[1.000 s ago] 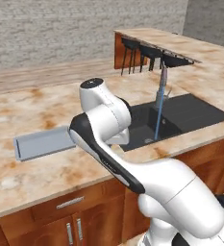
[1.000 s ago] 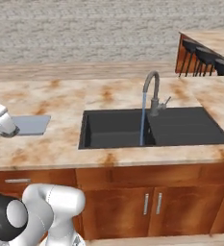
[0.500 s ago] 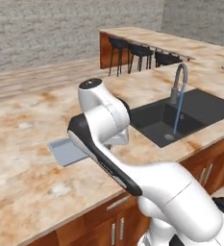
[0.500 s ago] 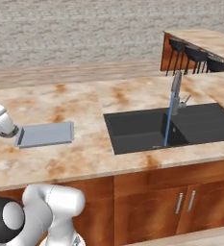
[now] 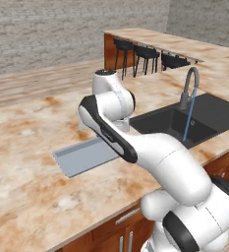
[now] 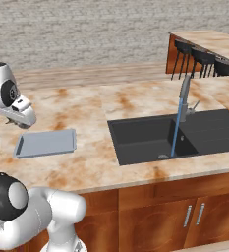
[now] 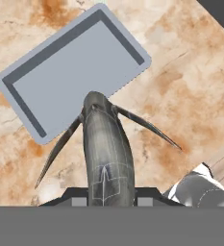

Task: Take the fish out of the fridge, briefly rinse it in the sink, and place it on the tray next to the sink.

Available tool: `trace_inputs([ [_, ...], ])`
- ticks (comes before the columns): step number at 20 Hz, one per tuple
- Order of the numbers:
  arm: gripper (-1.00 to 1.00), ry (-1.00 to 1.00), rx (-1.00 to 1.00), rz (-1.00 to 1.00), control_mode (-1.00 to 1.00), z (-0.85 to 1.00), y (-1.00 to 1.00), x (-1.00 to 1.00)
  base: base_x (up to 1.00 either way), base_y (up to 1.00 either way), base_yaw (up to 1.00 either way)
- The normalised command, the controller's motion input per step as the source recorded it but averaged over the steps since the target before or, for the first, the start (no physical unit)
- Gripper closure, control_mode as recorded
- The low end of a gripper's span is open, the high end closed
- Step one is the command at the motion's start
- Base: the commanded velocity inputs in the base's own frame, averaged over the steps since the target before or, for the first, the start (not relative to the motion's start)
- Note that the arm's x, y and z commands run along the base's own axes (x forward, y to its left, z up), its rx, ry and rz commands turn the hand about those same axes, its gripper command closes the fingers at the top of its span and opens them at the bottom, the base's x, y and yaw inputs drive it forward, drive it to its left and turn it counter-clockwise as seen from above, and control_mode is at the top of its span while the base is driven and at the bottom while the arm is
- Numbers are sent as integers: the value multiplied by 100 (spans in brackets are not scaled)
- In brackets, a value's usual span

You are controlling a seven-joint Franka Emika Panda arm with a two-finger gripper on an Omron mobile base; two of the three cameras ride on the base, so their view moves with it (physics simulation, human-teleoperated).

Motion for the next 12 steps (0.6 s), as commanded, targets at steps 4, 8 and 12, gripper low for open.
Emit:
trace_inputs([
  [4,100,4,0,2,-100,-38,0,96,0,0,0],
  [8,100,3,0,0,-100,-95,0,65,0,0,0],
  [12,100,0,0,0,-100,-69,0,91,0,0,0],
])
